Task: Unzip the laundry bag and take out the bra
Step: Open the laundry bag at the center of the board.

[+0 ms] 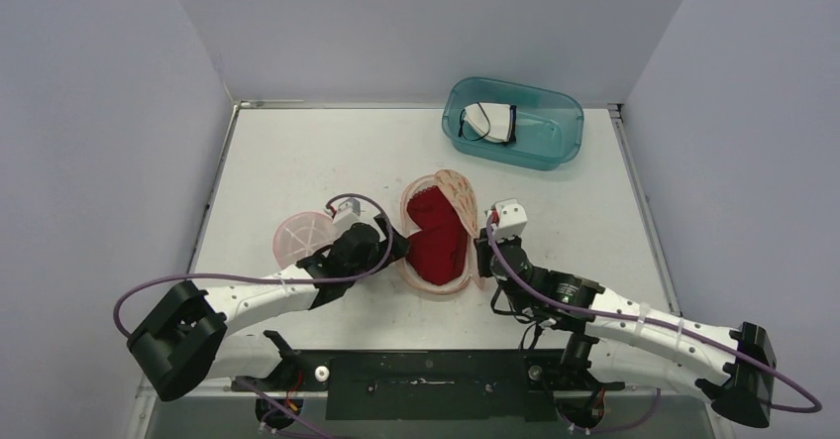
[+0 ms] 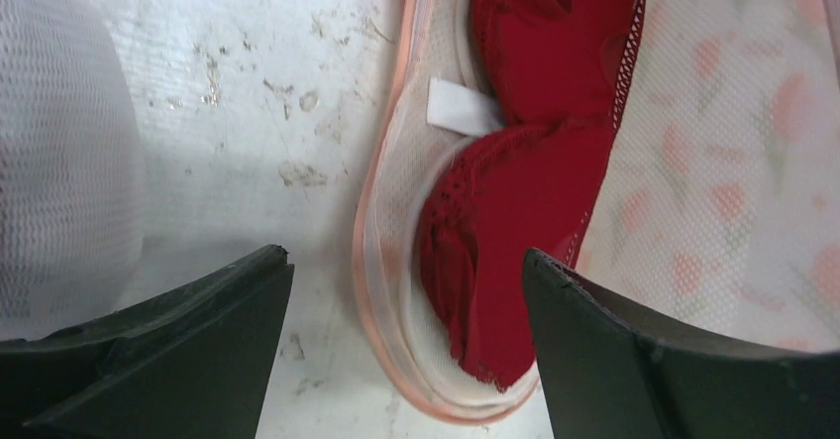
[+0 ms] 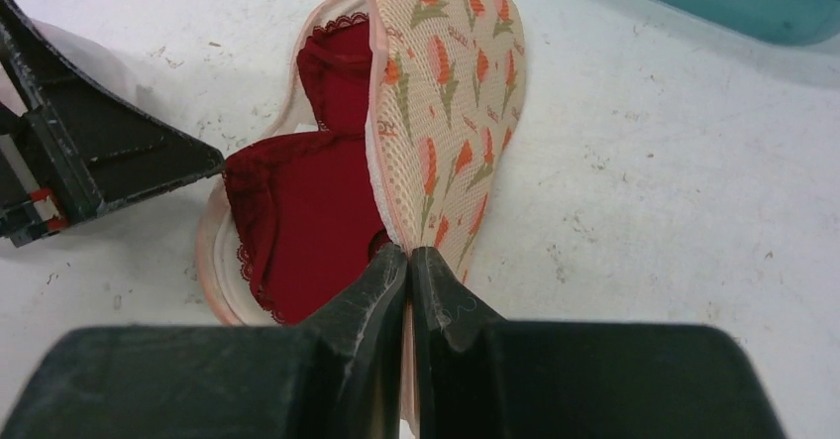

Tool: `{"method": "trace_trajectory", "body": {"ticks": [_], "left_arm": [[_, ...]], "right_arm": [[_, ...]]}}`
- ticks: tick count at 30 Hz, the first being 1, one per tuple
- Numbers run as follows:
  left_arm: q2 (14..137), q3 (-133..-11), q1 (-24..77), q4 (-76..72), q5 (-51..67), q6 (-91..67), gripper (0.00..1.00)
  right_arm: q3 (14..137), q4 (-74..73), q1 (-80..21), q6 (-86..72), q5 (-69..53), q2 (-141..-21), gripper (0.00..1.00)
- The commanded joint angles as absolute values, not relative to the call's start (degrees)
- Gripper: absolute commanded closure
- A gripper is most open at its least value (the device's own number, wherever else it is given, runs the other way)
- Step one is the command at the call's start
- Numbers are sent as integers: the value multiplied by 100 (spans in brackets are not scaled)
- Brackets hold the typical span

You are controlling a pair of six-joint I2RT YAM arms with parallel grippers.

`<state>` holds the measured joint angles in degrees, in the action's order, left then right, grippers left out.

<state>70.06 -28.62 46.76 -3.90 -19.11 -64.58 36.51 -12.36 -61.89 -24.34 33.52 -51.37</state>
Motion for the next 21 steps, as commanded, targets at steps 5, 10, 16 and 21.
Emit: {"method": "trace_trajectory", "body": {"ticks": [5, 10, 16, 21], "left_arm": [[7764, -3615, 4379, -379, -1946, -5836, 20], [8018, -3718, 4217, -345, -1868, -5835, 21], [7996, -3645, 4157, -377, -1848, -5895, 22], [7890, -3536, 4154, -376, -1760, -5960, 22]], "right_arm": [[3101, -1332, -6113, -3218, 3711, -4282, 95], [2896, -1742, -6084, -3749, 4148, -3785, 95], [2860, -2451, -6065, -4492, 4683, -3445, 95], [2926, -3139, -6064, -5066, 5028, -3177, 93]]}}
